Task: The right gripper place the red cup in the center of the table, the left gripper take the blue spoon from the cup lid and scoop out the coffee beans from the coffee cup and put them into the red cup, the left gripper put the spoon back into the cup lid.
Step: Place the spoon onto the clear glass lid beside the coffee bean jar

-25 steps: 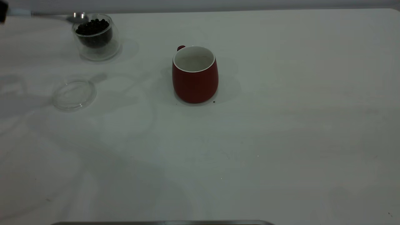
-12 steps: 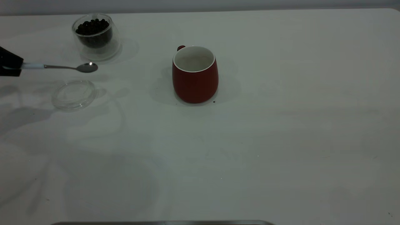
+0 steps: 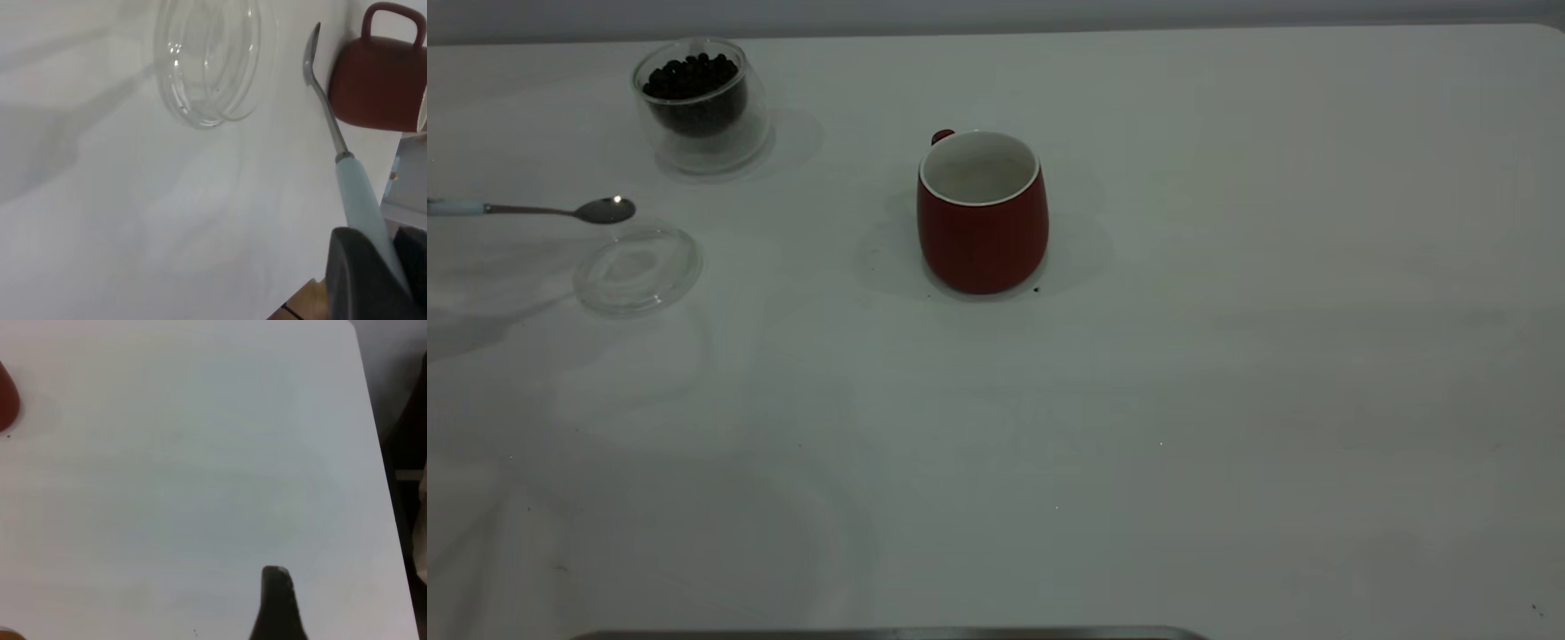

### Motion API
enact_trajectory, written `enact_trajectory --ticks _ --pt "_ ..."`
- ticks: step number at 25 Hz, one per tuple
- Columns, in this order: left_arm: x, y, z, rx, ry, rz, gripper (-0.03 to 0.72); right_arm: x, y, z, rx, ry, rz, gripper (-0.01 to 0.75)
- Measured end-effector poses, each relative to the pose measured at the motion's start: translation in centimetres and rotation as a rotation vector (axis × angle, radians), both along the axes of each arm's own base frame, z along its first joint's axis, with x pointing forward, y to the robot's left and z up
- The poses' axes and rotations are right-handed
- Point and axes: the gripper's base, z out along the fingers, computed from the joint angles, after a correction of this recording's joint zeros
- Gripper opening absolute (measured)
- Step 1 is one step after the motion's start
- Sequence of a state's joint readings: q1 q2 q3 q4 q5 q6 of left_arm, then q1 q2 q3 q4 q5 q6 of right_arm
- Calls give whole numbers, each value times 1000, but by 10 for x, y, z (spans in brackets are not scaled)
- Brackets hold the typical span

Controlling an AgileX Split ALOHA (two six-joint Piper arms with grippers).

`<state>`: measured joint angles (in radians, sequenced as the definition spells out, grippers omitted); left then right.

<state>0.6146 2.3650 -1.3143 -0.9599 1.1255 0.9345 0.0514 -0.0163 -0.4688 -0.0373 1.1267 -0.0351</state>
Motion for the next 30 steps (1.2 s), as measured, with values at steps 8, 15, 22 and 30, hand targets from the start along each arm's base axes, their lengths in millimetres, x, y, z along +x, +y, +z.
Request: enact_trajectory --ticks 8,15,22,30 --pt "2 -2 -24 -41 21 74 126 0 0 0 0 1 0 590" --pt "3 -2 -36 -47 23 105 126 0 0 0 0 1 0 590" --pt "1 -4 -47 -55 45 114 126 0 0 0 0 1 0 590" --pt "2 -4 -49 -37 28 105 126 0 0 0 0 1 0 590"
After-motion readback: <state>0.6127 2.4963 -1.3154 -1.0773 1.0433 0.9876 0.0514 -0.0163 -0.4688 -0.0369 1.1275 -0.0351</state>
